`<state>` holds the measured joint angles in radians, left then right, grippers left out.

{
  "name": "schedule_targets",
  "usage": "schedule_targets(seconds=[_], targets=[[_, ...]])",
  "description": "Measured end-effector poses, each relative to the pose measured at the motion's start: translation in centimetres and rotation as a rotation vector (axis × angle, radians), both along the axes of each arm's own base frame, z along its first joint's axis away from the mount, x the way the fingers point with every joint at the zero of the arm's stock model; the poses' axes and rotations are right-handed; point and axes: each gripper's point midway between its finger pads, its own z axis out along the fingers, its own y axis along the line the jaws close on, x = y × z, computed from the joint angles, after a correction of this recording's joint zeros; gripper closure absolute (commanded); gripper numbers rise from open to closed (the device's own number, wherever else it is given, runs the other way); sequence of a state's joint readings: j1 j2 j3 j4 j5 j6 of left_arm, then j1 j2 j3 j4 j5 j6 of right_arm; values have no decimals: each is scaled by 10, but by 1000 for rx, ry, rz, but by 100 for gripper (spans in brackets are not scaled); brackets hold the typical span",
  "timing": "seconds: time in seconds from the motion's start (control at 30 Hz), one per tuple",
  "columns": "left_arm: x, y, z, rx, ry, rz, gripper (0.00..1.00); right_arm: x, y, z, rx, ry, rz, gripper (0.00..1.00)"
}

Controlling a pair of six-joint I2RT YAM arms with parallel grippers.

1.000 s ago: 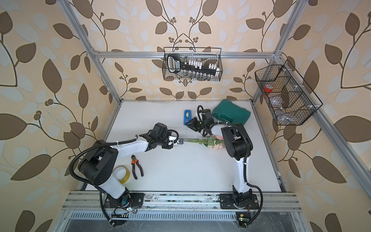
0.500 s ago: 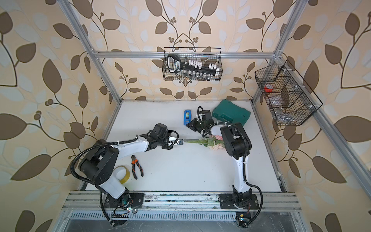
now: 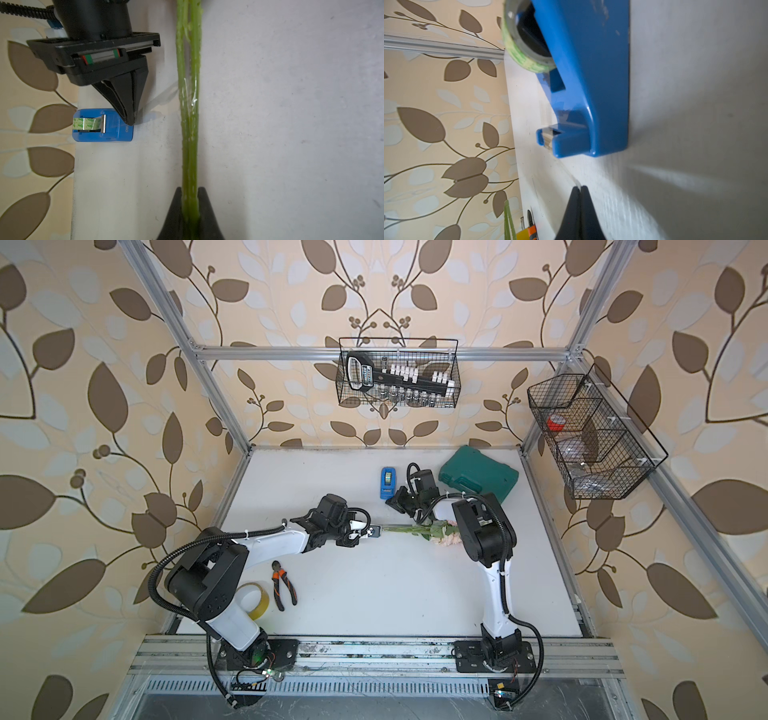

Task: Wrap bouquets with tape
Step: Tear off the tape using the Tape Cutter.

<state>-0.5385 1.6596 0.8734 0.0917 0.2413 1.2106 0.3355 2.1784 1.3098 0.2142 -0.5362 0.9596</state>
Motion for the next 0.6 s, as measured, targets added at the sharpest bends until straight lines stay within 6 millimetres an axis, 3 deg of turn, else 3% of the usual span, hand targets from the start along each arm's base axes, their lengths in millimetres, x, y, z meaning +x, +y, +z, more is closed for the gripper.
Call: schedule_targets(seconds=[0.6], targets=[[7, 9, 30, 7, -101, 37, 100, 0, 1, -4, 18, 167, -124, 100]])
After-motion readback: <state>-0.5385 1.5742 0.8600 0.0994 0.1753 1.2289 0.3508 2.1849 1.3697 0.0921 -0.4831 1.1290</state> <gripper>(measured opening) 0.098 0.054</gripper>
